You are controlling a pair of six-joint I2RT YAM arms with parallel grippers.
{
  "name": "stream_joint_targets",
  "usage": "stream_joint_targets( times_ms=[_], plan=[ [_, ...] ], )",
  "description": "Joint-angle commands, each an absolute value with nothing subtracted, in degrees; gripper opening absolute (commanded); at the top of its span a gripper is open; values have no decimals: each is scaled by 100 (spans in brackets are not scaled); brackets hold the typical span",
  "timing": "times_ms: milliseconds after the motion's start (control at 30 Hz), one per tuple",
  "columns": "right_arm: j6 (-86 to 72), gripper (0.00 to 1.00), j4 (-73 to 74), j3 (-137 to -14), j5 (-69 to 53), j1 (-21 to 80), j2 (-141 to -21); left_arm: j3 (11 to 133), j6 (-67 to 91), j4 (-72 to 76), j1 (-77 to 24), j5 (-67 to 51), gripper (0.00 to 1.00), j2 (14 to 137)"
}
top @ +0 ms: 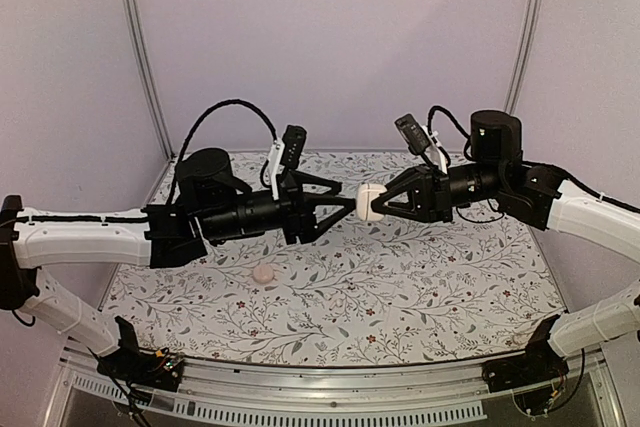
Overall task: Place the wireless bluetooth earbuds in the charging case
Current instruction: Pass from the left arm to the right
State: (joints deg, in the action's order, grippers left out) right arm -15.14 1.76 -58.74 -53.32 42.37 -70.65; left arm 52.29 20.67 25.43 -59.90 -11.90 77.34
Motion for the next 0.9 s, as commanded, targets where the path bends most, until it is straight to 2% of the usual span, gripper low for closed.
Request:
stream_joint_targets(
  times_ms=[0,200,533,867],
  plan=[
    [-1424,0,128,-5883,-5396,4254,-6971,5210,2001,2807,-5930,-2007,62,7836],
    [-1467,0,54,-5911,-5475,4254,-7048,5684,2112,2716,-5985,-2475,44,8367],
    [-1459,0,91,-5901,-5441,4254,-7066,5885,2131,2769,-6003,-2588,33,8601],
    [-1409,0,158,-5933,-5319,4254,-7069,5905,2153,2775,-6003,-2615,13,8612]
  ],
)
